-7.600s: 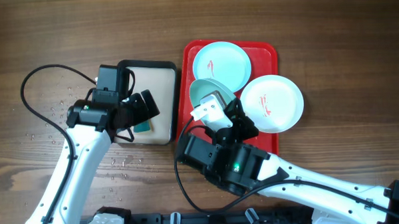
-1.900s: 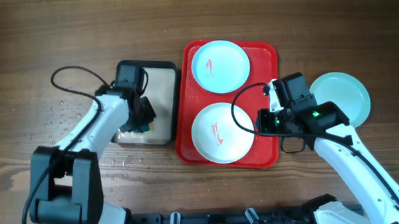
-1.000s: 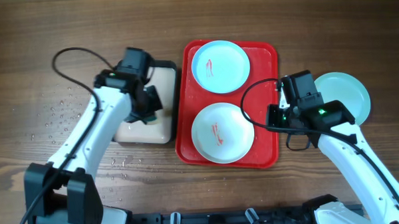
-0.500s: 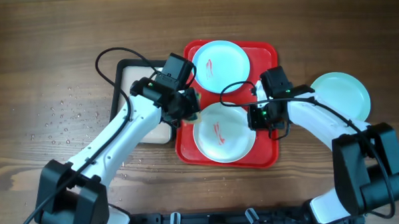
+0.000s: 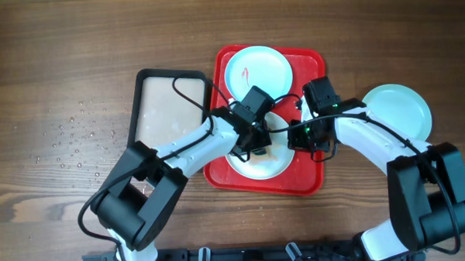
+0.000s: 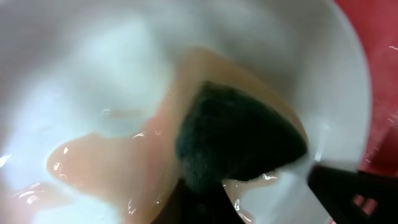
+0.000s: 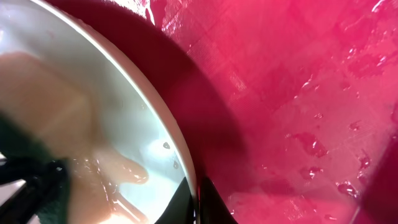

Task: Clean dirty plates on tray and stack at the side
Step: 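Scrub the white plate with the sponge held in the left gripper, then lift the white plate with the right gripper and stack it on the blue plate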

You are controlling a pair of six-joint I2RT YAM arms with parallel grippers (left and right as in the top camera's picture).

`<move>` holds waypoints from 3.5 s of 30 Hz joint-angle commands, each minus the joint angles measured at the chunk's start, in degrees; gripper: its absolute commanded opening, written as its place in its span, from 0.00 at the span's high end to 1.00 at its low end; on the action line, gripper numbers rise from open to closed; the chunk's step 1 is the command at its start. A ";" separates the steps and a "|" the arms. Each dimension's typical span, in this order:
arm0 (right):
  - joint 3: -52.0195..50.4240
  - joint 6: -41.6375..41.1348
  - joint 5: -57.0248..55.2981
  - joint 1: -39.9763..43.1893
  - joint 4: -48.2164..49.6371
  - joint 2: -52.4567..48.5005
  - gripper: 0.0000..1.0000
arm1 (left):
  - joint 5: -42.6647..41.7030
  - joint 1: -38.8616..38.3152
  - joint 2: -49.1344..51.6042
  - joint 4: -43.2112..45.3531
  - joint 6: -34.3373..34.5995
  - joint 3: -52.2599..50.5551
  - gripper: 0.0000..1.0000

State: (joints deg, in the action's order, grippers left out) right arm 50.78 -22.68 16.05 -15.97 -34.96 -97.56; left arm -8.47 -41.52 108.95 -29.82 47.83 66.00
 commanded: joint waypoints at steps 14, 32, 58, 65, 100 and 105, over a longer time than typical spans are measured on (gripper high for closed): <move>0.22 0.22 -3.15 0.20 -1.07 -1.14 0.95 | -11.89 -1.44 6.40 9.29 4.09 -1.29 0.96; 0.22 0.44 -3.15 0.20 -1.68 -1.14 0.95 | 8.39 7.04 -0.26 -12.90 1.90 2.78 0.96; 3.04 5.95 -5.68 0.02 -5.53 12.15 0.96 | 5.70 29.00 -25.49 -23.34 -18.03 5.40 0.96; 6.75 3.02 -35.85 -10.56 -11.08 26.71 0.95 | 7.08 38.73 -19.06 -12.98 -22.58 -7.37 0.96; 6.73 16.11 -89.57 -49.22 -7.26 23.85 0.96 | 0.81 38.80 -39.45 -18.71 -22.56 -3.74 0.00; 6.73 16.68 -89.59 -49.22 -7.26 23.85 0.96 | 0.81 38.80 -39.45 -18.71 -22.56 -3.74 0.00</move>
State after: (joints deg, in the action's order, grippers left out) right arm 56.73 -6.39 -71.02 -64.86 -42.54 -73.32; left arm -6.94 -3.05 69.69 -48.51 25.74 61.36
